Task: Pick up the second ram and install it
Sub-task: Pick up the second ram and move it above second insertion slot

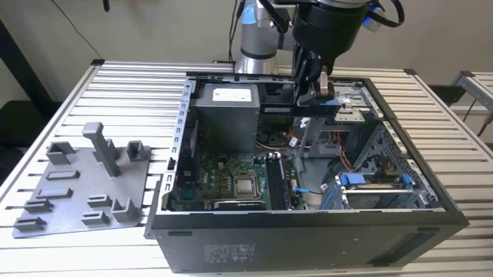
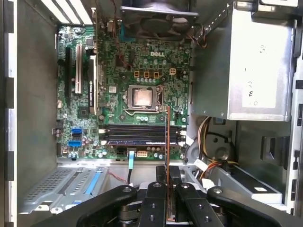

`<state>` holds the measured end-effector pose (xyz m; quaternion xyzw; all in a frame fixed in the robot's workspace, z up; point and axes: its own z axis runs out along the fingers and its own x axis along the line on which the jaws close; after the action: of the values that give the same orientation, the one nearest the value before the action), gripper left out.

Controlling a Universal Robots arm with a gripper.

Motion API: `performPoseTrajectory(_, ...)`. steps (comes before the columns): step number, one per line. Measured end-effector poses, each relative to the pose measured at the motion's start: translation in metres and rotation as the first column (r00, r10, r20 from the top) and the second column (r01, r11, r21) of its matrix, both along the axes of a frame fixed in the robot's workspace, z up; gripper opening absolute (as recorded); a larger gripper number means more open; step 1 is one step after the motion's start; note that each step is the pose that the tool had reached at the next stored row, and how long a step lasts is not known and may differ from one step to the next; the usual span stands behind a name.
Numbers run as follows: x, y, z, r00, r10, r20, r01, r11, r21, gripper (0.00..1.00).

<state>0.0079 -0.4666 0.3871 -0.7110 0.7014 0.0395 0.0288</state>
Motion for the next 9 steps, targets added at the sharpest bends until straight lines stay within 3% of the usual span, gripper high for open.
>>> performPoseTrajectory(9,-0.001,0.0068,-0.0002,0.9995,-0.032,0.0007,0.032,0.9995,-0.0001,0.14)
